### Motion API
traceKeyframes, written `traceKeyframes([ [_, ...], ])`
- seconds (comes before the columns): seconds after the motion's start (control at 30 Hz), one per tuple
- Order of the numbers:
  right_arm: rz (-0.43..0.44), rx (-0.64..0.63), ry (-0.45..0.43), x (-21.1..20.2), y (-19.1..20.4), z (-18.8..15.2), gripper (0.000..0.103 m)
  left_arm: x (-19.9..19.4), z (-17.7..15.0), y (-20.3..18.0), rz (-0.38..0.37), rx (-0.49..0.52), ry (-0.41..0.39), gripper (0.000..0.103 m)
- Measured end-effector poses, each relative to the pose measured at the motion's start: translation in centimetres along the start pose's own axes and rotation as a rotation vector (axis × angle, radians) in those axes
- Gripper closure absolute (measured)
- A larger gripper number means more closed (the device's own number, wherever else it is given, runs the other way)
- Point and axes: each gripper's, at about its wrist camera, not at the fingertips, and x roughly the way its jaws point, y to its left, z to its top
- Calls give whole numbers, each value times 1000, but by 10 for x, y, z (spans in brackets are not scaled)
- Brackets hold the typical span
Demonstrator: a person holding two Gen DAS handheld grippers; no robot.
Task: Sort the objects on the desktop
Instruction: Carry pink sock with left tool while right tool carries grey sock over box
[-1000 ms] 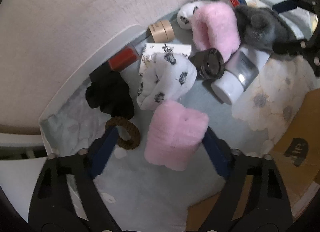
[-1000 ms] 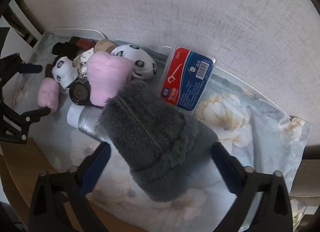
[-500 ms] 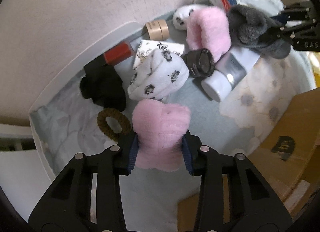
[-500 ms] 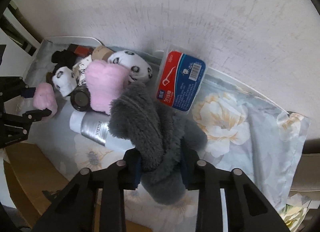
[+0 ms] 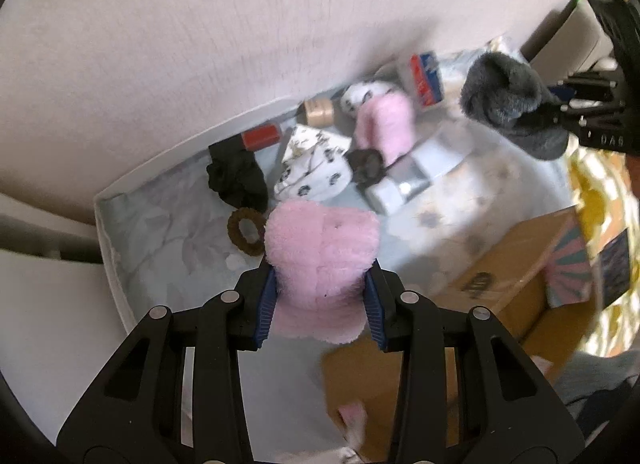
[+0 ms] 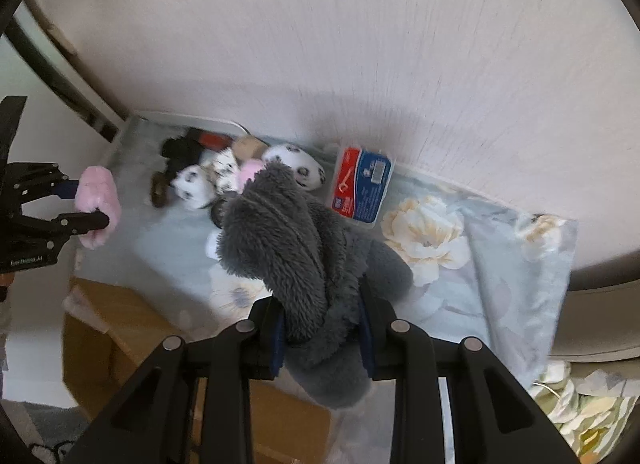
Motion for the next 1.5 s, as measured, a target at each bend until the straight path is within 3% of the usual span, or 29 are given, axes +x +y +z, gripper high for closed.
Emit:
traceKeyframes([
  [0.13,9,-27,-36,-37,13,-6,76,-38,-5,-8,-9,-2,-30,68],
  [0.3,13,44,-83,-67,40,-20,76,-65,-22,-30,-20,11,-44,68],
  [0.6,28,-17,-23,-73,98,-65,76,-91,-72,-82,-13,92,-18,68],
  [0.8,51,-7,39,-45,121,-97,76,-72,-103,-109,-14,139,36,68],
  [0.97,39,40,88,-16,128,-119,76,-42,-118,-115,-30,110,78,68],
  [1.17,0,125,118,12,125,-138,76,-14,-130,-122,12,104,100,68],
  [1.5,-9,201,116,26,121,-140,76,9,-133,-125,30,87,131,68],
])
